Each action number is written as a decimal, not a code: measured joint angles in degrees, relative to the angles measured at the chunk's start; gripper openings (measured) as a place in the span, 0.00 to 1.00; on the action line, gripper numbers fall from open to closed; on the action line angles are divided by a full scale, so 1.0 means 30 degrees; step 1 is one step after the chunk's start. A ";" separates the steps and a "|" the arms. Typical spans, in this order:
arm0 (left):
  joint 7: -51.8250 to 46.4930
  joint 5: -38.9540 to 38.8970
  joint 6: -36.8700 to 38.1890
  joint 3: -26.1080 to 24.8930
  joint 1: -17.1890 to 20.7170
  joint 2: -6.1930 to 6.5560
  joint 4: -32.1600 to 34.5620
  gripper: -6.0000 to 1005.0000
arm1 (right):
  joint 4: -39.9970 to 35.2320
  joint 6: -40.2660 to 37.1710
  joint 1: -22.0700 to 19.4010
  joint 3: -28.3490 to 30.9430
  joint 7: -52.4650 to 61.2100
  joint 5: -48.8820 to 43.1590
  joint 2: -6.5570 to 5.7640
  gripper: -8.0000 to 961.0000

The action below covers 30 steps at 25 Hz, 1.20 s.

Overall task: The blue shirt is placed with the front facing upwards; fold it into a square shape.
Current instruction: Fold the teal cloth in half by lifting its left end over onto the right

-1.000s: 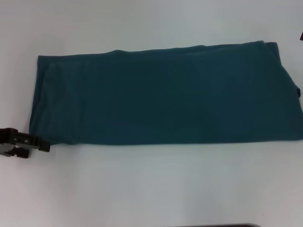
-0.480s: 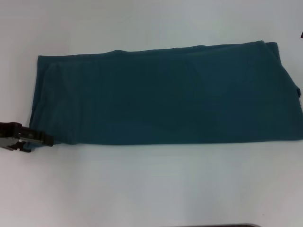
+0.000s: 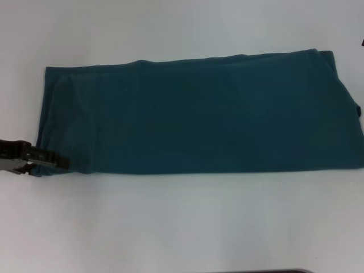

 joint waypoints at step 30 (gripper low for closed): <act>0.0091 0.0038 0.0726 -0.0147 -0.0622 0.0190 -0.0215 0.93 | 0.0001 -0.0202 0.0173 0.0000 0.0001 0.0028 0.0002 0.80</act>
